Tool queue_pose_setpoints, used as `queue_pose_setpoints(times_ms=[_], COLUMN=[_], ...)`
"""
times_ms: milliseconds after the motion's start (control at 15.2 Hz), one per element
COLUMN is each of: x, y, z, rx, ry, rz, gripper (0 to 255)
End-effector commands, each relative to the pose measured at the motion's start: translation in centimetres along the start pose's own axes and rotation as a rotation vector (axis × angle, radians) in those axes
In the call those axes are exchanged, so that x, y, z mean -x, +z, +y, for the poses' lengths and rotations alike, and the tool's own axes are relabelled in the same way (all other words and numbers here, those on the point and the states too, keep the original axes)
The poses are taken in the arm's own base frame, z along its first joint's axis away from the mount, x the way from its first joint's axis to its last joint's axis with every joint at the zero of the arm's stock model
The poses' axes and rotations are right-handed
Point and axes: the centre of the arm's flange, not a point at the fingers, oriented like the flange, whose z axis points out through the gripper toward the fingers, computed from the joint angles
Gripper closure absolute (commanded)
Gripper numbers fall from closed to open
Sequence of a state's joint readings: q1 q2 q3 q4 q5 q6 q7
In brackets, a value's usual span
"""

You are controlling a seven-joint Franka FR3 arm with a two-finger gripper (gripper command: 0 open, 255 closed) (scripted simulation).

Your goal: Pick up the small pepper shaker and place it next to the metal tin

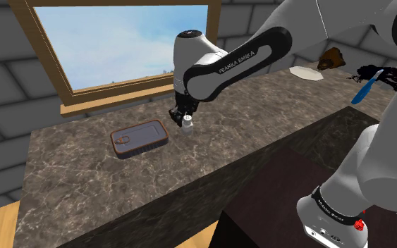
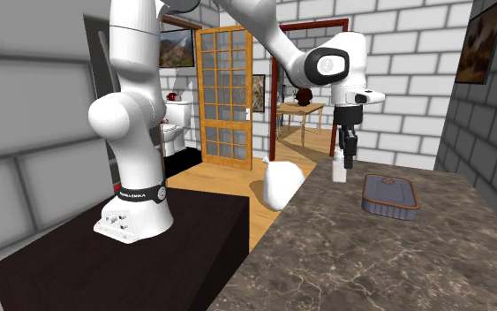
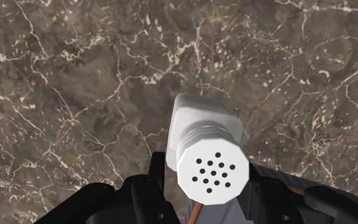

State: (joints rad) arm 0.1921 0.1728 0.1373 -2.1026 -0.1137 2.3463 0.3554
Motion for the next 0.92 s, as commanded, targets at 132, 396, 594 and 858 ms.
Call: queue_pose_setpoints(times_ms=[132, 396, 594, 858], x=[0.2, 0.4, 0.5, 0.7], y=[2.0, 4.1, 5.7, 7.8], z=[-0.1, -0.1, -0.2, -0.3], rx=[0.0, 0.0, 0.0, 0.0], ry=[0.0, 0.0, 0.0, 0.0], rz=[0.0, 0.0, 0.0, 0.0], gripper=[255, 255, 255, 255])
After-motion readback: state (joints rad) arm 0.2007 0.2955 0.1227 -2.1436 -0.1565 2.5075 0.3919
